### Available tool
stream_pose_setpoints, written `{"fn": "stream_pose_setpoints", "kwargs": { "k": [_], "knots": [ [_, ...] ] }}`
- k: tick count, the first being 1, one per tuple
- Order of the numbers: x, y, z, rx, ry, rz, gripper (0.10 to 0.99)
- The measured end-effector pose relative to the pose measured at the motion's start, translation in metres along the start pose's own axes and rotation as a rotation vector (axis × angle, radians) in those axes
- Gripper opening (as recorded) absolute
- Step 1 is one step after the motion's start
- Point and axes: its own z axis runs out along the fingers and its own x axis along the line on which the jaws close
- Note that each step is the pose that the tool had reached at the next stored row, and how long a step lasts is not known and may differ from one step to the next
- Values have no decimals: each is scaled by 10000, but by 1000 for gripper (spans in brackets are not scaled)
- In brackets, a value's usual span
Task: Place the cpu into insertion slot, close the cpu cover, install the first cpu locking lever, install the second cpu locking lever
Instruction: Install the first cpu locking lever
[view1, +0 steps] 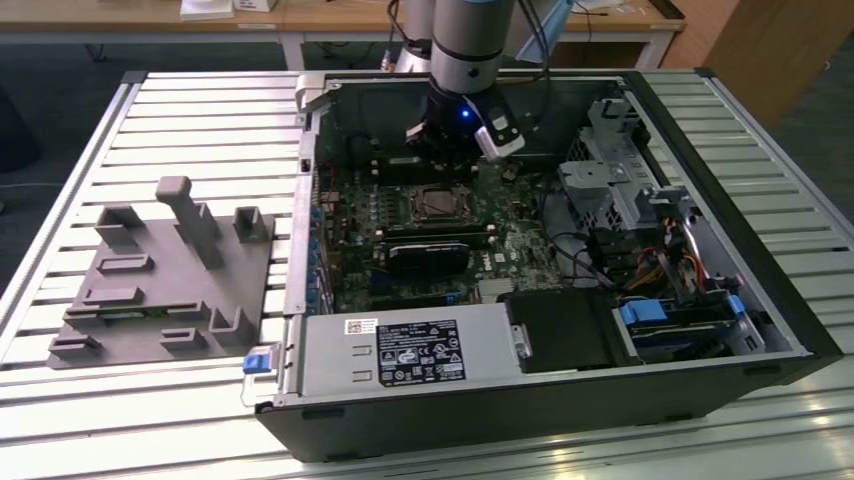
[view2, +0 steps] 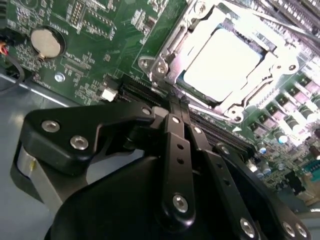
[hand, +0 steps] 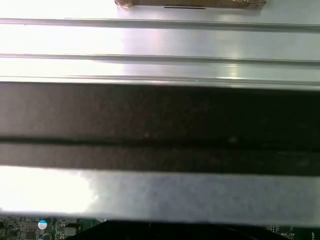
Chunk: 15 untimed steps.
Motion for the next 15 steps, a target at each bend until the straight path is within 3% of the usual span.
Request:
{"fn": "stream_pose_setpoints", "kwargs": {
  "k": [7, 15],
  "knots": [
    [0, -6, 42, 162, 6, 2, 106],
    [-1, -9, 67, 227, 5, 3, 106]
  ]
}}
